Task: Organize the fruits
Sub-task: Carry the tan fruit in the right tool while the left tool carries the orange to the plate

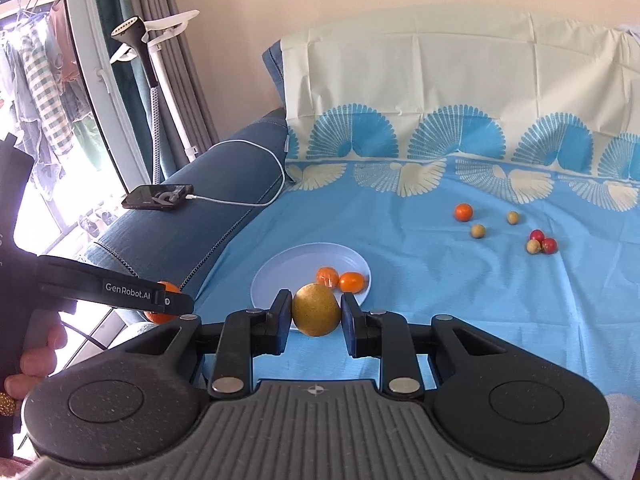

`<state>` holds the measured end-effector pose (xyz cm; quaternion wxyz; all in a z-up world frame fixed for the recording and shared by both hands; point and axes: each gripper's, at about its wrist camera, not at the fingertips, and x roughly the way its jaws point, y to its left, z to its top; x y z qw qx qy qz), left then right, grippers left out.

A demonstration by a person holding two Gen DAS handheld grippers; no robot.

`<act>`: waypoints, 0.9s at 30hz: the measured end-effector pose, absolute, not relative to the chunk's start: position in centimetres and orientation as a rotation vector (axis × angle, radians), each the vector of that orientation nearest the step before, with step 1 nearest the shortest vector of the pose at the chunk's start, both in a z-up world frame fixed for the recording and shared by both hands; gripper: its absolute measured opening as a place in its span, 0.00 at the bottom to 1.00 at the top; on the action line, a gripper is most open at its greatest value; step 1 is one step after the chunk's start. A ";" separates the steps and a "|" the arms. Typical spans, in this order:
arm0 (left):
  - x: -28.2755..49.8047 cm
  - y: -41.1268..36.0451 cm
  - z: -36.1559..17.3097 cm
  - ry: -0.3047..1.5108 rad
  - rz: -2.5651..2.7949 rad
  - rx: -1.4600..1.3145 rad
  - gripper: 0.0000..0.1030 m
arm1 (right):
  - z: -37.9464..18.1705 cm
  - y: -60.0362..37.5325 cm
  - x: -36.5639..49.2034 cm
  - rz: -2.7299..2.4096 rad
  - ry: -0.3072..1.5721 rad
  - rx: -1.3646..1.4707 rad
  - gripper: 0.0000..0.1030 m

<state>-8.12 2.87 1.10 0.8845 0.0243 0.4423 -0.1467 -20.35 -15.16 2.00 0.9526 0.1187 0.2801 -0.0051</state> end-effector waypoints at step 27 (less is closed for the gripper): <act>-7.9 4.1 1.1 0.925 -0.314 0.007 0.39 | 2.3 -14.1 -20.2 -0.013 0.570 0.183 0.27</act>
